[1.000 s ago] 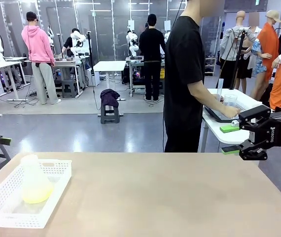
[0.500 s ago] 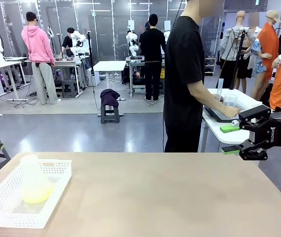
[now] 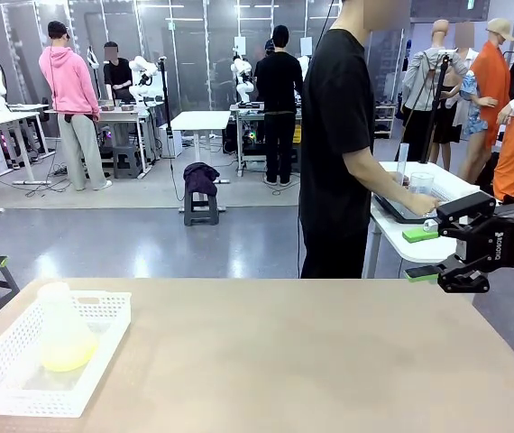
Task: Prepare the solutions needed for the experiment.
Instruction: When the human places the Big flask in the center of the table, pick up the Big flask and place it in the left Organizing basket.
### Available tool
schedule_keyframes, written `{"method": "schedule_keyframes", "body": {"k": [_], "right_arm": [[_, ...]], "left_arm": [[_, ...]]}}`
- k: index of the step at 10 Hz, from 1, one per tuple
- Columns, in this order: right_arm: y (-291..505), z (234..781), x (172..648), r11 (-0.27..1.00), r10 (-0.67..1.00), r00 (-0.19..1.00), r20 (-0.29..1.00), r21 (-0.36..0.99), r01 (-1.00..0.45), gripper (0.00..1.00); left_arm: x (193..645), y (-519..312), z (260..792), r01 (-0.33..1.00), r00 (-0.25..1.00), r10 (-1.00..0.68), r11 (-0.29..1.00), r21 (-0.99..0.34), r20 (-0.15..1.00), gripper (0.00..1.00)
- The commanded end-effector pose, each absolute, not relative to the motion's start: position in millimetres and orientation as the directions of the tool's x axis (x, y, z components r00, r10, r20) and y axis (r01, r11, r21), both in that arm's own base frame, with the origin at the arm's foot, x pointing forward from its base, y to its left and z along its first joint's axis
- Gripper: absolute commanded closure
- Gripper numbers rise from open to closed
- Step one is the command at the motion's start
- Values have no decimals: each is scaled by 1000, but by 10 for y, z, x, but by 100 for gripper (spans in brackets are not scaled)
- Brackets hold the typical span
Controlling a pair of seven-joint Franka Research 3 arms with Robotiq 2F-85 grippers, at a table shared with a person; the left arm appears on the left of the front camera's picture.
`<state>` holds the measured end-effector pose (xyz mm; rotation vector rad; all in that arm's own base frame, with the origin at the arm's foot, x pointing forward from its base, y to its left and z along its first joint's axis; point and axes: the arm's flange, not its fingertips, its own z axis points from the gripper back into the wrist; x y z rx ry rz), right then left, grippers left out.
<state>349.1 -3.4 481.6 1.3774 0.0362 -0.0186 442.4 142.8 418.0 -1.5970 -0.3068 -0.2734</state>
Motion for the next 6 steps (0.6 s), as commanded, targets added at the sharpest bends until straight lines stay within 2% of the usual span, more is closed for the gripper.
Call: {"method": "schedule_keyframes", "body": {"k": [1, 6], "right_arm": [[-37, 4823, 3486, 187, 11, 1000, -26, 982, 24, 38], [-37, 4823, 3486, 187, 11, 1000, -26, 982, 24, 38]], "left_arm": [[4421, 1444, 4167, 383, 924, 15, -27, -923, 383, 0], [4421, 1444, 4167, 383, 924, 15, -27, -923, 383, 0]]}}
